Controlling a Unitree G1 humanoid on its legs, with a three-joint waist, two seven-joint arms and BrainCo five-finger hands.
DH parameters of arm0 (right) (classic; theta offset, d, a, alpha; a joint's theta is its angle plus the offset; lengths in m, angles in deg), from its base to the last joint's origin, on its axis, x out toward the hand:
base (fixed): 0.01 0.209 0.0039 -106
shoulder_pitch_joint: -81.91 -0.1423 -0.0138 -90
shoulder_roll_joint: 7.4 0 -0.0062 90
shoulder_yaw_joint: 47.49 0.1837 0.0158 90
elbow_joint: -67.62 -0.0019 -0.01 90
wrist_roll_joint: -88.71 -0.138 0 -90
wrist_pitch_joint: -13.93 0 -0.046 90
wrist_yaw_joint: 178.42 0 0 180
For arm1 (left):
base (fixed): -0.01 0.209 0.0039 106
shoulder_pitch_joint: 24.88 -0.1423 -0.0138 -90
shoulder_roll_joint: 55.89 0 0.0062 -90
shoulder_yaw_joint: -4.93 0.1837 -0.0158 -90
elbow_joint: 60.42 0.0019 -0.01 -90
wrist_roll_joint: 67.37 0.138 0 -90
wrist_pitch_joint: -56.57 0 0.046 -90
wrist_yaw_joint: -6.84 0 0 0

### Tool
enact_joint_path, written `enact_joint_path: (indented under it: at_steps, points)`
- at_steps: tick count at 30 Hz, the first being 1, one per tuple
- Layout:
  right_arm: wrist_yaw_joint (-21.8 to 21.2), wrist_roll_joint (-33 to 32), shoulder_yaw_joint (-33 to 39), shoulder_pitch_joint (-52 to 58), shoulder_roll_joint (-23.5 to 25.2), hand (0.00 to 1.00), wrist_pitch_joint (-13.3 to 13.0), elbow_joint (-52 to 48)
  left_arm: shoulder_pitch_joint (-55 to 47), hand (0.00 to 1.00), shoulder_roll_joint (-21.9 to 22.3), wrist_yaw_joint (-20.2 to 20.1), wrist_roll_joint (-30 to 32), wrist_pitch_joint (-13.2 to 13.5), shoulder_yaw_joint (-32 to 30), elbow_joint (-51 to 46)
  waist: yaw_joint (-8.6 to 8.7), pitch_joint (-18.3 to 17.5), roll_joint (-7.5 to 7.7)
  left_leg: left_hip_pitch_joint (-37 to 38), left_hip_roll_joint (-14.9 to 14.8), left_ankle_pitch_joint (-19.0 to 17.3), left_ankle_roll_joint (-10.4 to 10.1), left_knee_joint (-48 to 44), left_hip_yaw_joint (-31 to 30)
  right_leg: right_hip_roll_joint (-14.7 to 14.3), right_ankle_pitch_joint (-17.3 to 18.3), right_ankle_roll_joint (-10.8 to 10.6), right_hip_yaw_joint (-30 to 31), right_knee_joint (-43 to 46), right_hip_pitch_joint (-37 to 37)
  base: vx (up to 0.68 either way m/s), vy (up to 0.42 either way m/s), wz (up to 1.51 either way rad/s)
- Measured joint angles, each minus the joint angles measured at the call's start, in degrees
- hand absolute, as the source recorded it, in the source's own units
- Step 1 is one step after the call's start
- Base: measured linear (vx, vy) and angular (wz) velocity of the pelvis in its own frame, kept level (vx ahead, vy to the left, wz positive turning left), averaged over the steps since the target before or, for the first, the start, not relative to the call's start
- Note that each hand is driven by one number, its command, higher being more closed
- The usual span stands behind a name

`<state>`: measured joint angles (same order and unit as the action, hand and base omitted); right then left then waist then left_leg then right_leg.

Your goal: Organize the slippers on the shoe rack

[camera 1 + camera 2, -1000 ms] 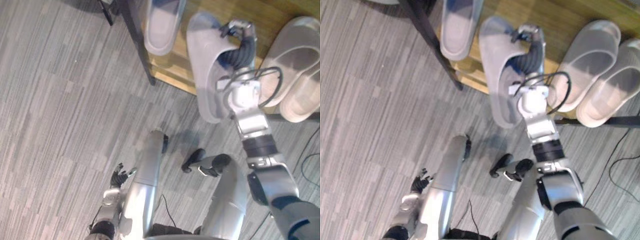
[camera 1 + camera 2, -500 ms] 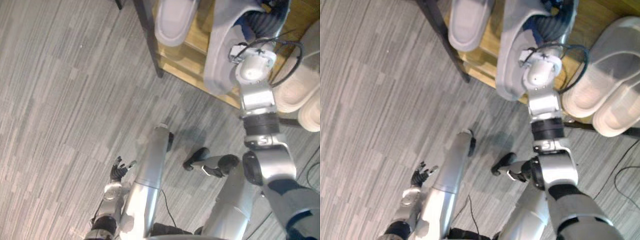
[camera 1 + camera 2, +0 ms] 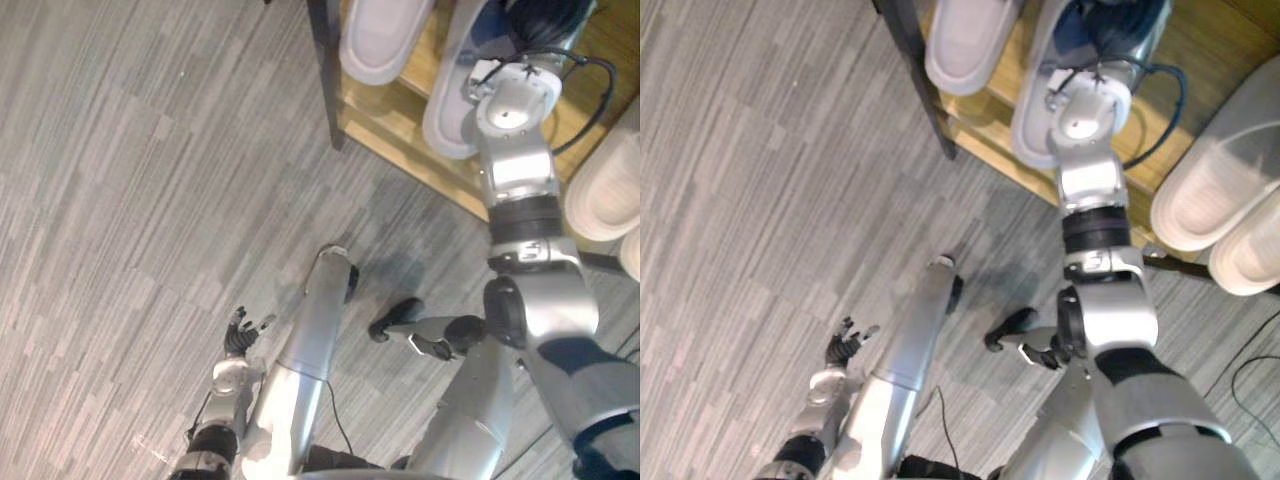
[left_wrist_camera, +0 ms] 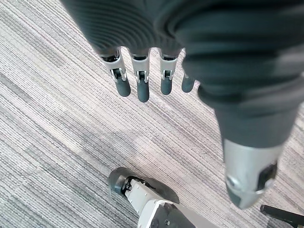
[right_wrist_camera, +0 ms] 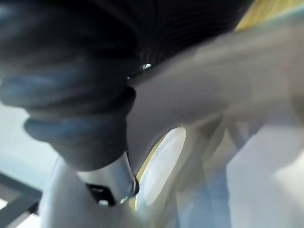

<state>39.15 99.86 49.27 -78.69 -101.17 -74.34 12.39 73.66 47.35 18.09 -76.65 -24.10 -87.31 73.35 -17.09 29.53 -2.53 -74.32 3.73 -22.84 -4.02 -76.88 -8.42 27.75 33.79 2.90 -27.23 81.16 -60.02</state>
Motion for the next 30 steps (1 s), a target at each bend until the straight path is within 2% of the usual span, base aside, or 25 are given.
enact_joint_path:
  at_steps: [4, 8, 13, 19, 26, 30]
  points:
    - [1.1, -0.2, 0.3, 0.0, 0.0, 0.0, 0.0, -0.2, 0.1, 0.0, 0.1, 0.0, 0.0, 0.0, 0.0, 0.0, -0.08, -0.1, -0.15, 0.4, 0.0, 0.3, -0.5, 0.8, 0.0, 0.0, 0.1, 0.2, -0.1, -0.3, 0.0, 0.0, 0.0, 0.0]
    - [1.9, -0.5, 1.7, 0.1, 0.1, 0.0, 0.0, -0.5, 0.3, 0.0, 0.4, -0.1, -1.2, 0.0, 1.0, -0.1, -0.2, -0.7, -1.24, 0.6, 0.0, 0.7, -0.7, 1.5, 0.0, -0.1, 0.0, 0.2, -0.4, -0.7, 0.2, 0.0, -0.001, 0.01]
    - [1.6, -0.6, 2.0, 3.3, 0.1, 0.0, 0.0, -4.5, 0.3, 0.0, 0.6, -0.2, -2.1, 0.0, 1.0, -0.6, -0.18, -0.8, -1.3, 2.2, -0.2, 0.9, -0.9, 2.7, -0.1, -0.6, -0.1, 0.5, -0.6, -1.7, 1.5, 0.0, 0.0, 0.0]
    - [0.0, -0.3, 1.5, 7.1, 1.9, 0.0, -0.2, -9.0, 0.2, 0.0, 0.7, -0.3, -2.3, 0.0, 1.1, -1.1, 0.03, -1.3, -1.38, 3.6, -1.1, 1.0, -0.9, 4.0, 0.1, -1.7, -0.7, 1.0, -0.8, -3.7, 2.8, 0.01, 0.018, -0.06]
    - [-4.1, 0.0, -1.1, 9.6, 4.1, 0.0, -0.2, -9.8, -0.1, 0.0, 0.6, -0.3, -4.5, -0.1, 0.8, -1.4, 1.13, -1.3, -1.33, 4.7, -2.1, 1.0, -0.9, 4.6, 0.1, -2.7, -1.2, 0.9, -0.7, -4.8, 3.6, 0.0, 0.01, -0.05]
    - [-5.5, -0.3, -2.5, 14.1, 6.1, 0.0, -0.7, -13.8, -0.5, 0.0, 0.8, -0.3, -5.0, -0.1, -0.5, -1.4, 1.83, -1.3, -1.29, 5.4, -2.2, 1.0, -0.9, 4.8, 0.2, -2.8, -1.3, 0.8, -0.7, -5.0, 4.1, 0.0, 0.006, -0.02]
